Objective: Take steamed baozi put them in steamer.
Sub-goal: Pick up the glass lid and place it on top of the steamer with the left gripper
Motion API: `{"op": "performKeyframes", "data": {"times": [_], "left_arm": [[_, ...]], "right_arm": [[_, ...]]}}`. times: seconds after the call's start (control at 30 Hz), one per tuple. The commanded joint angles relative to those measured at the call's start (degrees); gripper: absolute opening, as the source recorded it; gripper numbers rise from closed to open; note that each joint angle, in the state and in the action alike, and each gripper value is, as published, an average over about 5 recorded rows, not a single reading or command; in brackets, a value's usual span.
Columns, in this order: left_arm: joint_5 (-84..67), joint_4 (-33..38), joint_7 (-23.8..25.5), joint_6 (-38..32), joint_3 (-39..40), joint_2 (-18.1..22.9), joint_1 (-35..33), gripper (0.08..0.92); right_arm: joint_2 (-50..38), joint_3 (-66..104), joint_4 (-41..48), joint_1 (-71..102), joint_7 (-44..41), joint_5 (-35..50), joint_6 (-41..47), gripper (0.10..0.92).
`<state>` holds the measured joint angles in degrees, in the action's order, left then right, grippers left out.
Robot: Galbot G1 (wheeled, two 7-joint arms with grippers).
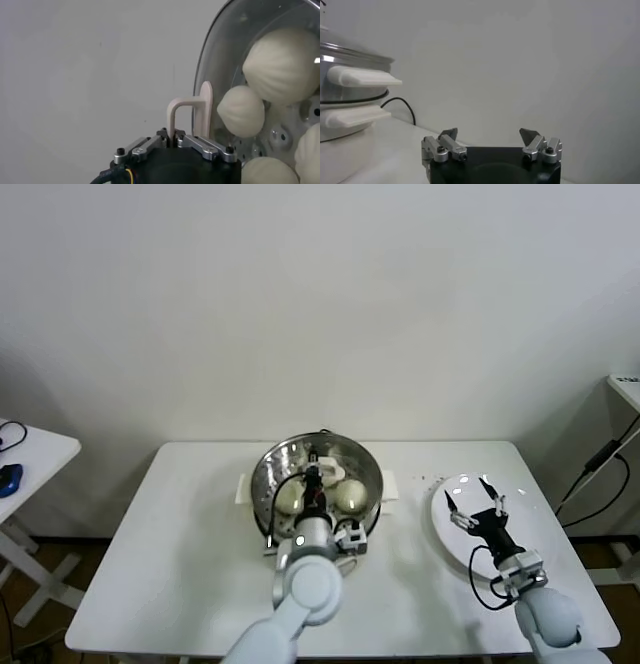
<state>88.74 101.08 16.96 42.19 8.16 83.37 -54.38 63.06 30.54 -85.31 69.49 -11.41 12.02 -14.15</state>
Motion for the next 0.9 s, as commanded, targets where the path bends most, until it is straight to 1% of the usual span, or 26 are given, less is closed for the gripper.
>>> {"op": "performKeyframes", "data": {"times": [0.03,0.17,0.43,0.8,0.9], "left_arm": [[-0.2,0.7,0.5,-0.4,-0.3,-0.1,-0.4,0.152],[0.0,1.2,0.6,-0.9,-0.5,-0.3,-0.6,0.185],[-0.1,2.3,0.3,-1.1,-0.6,-0.6,-0.8,0.408],[-0.8,6.1,0.6,-2.1,-1.1,-1.8,-2.4,0.727],[-1.7,7.6,0.8,-2.5,-1.1,-2.0,-3.1,0.794]], "right_arm": [[0.1,0.0,0.0,-0.1,-0.1,0.0,-0.1,0.823],[0.1,0.0,0.0,-0.2,-0.3,0.0,0.0,0.823],[0.2,0.1,0.2,-0.4,-0.7,0.0,-0.1,0.823],[0.3,0.0,1.2,-1.1,-0.7,-0.2,-0.3,0.823],[0.4,-0.1,1.7,-1.3,-0.8,-0.3,-0.4,0.823]]}}
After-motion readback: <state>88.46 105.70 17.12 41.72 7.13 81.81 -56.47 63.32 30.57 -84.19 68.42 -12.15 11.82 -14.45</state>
